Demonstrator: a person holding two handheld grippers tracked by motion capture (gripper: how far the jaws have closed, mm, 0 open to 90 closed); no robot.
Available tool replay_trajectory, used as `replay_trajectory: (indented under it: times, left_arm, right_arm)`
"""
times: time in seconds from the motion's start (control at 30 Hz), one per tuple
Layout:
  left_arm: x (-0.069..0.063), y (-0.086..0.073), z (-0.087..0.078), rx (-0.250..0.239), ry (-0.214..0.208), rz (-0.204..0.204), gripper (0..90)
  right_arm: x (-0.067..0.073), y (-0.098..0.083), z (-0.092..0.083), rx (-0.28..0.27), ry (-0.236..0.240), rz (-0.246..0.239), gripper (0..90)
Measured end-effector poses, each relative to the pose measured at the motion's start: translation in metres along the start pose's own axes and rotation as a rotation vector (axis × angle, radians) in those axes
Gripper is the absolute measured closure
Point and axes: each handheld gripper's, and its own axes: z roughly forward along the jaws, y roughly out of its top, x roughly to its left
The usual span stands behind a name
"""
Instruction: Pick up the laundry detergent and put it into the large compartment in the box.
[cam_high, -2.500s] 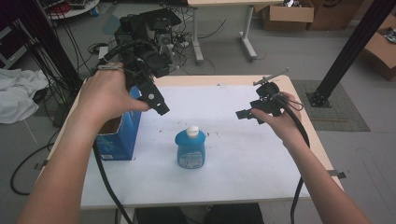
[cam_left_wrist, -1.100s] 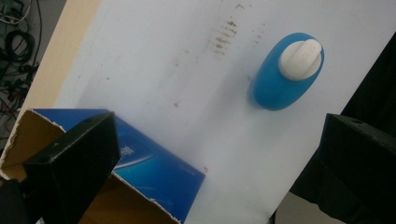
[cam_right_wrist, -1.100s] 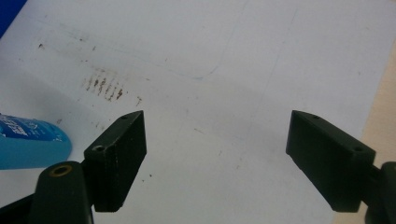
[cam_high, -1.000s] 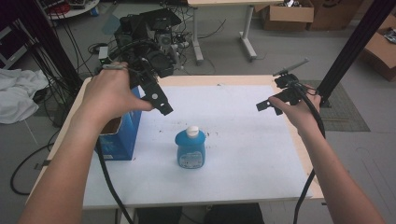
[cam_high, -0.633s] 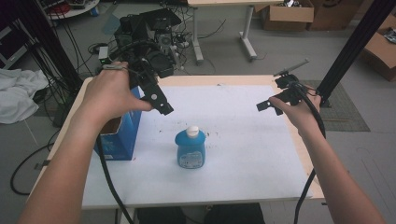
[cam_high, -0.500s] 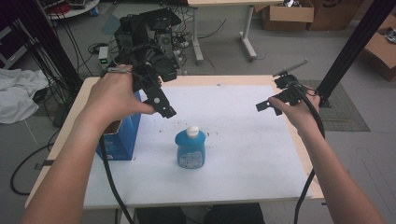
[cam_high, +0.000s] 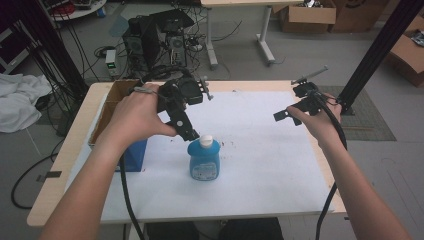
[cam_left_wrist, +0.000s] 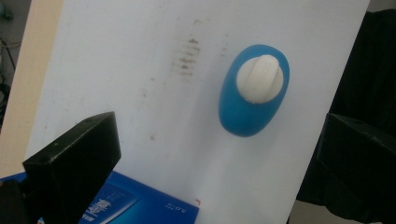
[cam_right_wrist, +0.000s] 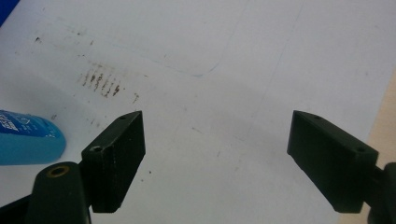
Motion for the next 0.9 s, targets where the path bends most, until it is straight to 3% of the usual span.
replay_trajectory:
  times: [0.9]
  left_arm:
    - [-0.018,0.005,0.059,0.037,-0.066,0.021,0.1]
  right_arm:
    - [0.003,-0.004,0.001,-0.007,0.005,-0.017,19.1]
